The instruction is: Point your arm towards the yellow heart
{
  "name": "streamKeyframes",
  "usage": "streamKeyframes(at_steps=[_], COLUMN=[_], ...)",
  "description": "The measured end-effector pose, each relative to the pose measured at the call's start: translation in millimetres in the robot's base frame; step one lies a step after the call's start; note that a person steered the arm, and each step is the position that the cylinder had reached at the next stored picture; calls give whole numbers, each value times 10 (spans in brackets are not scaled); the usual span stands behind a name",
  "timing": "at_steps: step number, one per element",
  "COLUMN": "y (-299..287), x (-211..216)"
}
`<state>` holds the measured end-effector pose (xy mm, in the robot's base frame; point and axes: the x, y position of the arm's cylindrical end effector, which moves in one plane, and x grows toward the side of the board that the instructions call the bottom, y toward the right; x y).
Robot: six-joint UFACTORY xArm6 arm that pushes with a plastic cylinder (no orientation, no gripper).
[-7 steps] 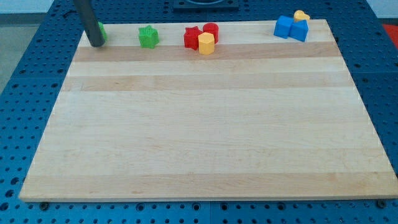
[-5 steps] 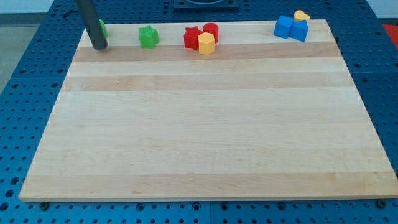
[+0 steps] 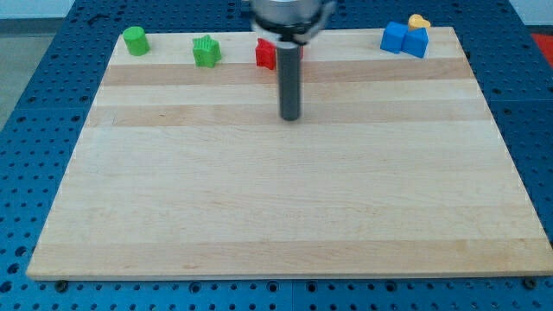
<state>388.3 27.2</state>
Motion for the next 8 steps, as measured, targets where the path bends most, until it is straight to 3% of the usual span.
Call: streamKeyframes(at_steps=[2, 3, 5, 6, 8], y=[1109, 1244, 2069, 2230, 2474], x=[-276, -355, -522, -727, -1550])
